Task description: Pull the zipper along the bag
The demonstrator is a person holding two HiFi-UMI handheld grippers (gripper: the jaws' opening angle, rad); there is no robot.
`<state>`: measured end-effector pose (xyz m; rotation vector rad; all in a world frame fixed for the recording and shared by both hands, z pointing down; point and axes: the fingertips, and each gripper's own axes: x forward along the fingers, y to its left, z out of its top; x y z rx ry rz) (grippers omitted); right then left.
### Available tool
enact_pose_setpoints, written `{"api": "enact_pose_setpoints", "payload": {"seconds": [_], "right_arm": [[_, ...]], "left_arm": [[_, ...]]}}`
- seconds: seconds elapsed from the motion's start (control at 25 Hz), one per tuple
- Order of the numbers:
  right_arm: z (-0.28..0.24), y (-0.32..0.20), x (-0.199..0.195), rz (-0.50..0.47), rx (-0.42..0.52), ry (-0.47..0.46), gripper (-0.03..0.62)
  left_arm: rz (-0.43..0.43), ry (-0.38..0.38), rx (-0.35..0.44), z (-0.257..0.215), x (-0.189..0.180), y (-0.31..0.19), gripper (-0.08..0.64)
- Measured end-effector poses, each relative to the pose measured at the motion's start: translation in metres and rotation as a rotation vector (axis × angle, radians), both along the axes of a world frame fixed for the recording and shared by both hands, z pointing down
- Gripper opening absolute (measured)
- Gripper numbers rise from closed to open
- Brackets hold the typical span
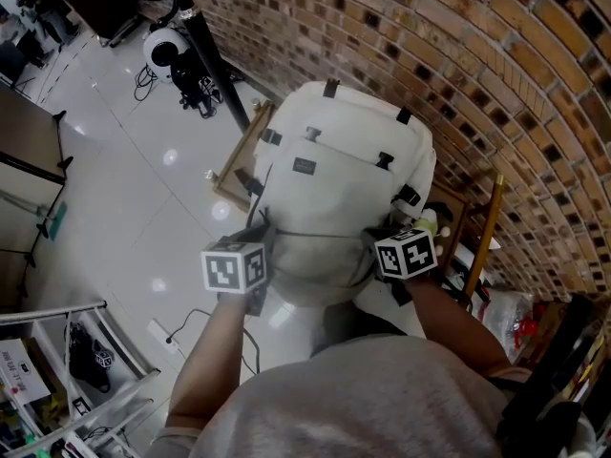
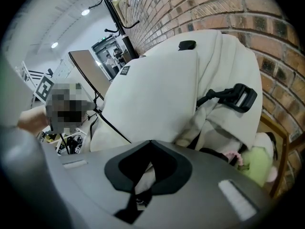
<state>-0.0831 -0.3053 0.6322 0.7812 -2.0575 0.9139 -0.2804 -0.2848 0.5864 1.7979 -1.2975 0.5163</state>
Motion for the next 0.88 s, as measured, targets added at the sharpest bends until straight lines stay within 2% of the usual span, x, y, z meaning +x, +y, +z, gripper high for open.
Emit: {"api": "enact_pose_setpoints", "payload": {"seconds": [0.24, 0.4, 0.64, 0.8, 0.88], "right_arm": [[0.0, -0.001, -0.006, -0.001, 0.007, 0.0, 0.002], [0.002, 0.001, -0.008, -0.016, -0.007, 0.001, 0.002], [0.003, 0.001, -0.002, -0.004, -0.007, 0.012, 0.002], [-0.001, 0.0, -0.001, 0.0, 0.009, 0.033, 0.002], [-0.007, -0.002, 0.002, 0.001, 0.047, 0.053, 0.002]], "left_arm": [[-0.043, -0.03, 0.006, 0.0, -0.028, 0.0, 0.019], [-0.085, -0.021, 0.011, 0.001, -0.04, 0.002, 0.021], [-0.084, -0.019, 0.014, 0.003, -0.035, -0.002, 0.021], [-0.046, -0.018, 0.015, 0.001, -0.026, -0.001, 0.028], [-0.037, -0.029, 0.024, -0.001, -0.026, 0.003, 0.071]]}}
